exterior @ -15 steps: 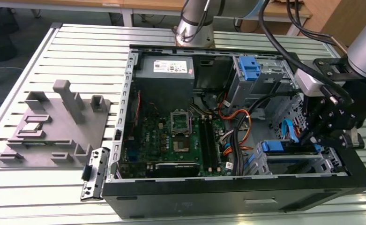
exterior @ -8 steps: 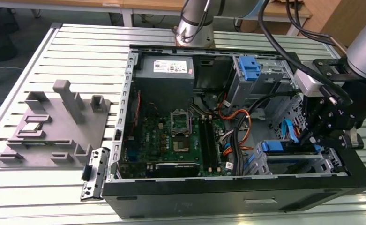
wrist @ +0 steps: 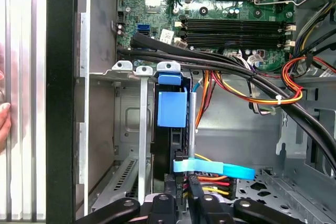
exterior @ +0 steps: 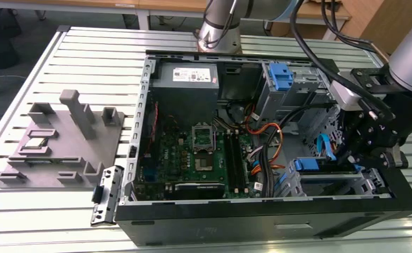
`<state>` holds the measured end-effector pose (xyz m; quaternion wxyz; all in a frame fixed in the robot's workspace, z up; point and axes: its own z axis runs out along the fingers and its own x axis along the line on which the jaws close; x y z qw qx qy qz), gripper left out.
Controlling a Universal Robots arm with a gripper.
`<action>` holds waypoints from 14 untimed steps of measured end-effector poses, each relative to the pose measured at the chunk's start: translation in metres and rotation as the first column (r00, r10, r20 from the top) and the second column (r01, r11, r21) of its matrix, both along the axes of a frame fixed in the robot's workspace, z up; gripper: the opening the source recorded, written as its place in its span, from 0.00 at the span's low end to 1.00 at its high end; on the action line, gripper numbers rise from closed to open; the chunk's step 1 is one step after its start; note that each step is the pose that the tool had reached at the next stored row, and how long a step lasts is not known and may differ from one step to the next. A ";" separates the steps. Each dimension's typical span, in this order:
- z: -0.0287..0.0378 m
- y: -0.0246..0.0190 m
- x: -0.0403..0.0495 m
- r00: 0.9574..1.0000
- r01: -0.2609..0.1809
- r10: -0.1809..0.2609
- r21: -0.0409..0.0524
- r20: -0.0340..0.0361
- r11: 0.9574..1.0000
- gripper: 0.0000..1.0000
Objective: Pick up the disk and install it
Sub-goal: 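Insert the second disk wire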
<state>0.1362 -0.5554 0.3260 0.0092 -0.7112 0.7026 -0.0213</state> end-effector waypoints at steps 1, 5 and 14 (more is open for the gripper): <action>0.0003 -0.0001 0.0000 1.000 0.000 0.000 -0.001 0.000 1.000 0.24; 0.0037 0.0000 0.0000 1.000 0.000 0.000 -0.001 0.000 1.000 0.24; 0.0305 0.0000 0.0000 1.000 0.000 0.000 -0.001 0.000 1.000 0.24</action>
